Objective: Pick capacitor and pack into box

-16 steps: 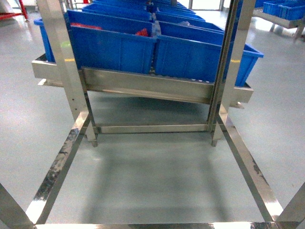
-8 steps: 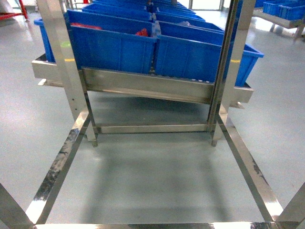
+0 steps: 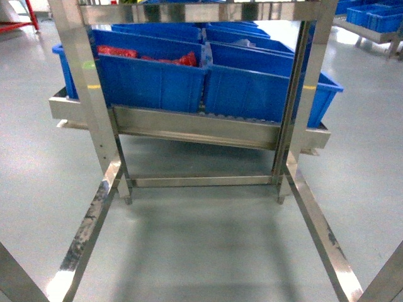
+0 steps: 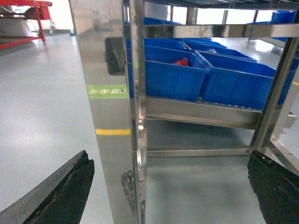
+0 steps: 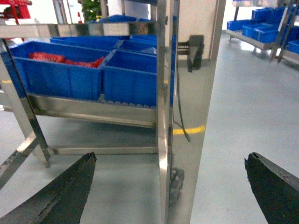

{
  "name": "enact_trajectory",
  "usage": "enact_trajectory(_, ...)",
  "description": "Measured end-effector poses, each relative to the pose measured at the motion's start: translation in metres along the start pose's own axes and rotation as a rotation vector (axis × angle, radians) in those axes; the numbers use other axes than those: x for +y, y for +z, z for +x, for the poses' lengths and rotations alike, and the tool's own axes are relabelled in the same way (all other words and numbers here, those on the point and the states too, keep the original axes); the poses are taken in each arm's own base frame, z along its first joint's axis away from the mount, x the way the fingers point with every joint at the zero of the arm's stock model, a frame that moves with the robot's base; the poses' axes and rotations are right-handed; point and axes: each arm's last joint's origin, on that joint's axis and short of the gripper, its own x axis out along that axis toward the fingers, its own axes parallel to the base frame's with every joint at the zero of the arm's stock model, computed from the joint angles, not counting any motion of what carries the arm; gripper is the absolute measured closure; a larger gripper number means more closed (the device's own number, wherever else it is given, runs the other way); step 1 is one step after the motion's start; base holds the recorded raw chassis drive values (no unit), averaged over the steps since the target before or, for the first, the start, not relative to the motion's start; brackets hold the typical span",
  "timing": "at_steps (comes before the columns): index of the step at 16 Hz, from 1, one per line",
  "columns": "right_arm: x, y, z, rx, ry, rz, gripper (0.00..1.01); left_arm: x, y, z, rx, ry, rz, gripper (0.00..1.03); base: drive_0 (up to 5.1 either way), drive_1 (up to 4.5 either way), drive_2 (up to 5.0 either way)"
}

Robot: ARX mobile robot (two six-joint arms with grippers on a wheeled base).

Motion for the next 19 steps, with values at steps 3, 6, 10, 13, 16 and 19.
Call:
enact_trajectory(3,0.0001,-0.0001,0.0000,0.001,0.002,0.000,0.03,0.0001,0.0000,0.0000,0.000,0.003,-0.002,0.05,0.0,0.00,0.0)
enact_trajectory(6,0.0000,0.0000,0.0000,0.000,0.000,0.002,0.03,0.0001,0.0001,0.0000,-0.001,0.001,-0.002,0.05,0.0,0.00,0.0)
enact_trajectory(10,0.0000,-0.0001,0.0000,0.001,0.001,0.000,0.03,0.0001,0.0000,0.0000,0.000,0.002,-0.003,0.05,0.0,0.00,0.0)
enact_trajectory(13,0.0000,0.0000,0.0000,0.000,0.000,0.001,0.03,0.0000,0.0000,0.0000,0.000,0.001,-0.002,0.05,0.0,0.00,0.0)
enact_trajectory(16,0.0000,0.0000,0.0000,0.000,0.000,0.001,0.03,0.0000,0.0000,0.0000,0.000,0.001,-0.002,0.05,0.0,0.00,0.0)
enact_trajectory(19,0.0000,0.0000,0.0000,0.000,0.000,0.000,0.03,0.0000,0.0001,0.0000,-0.001,0.001,-0.002,0.05,0.0,0.00,0.0)
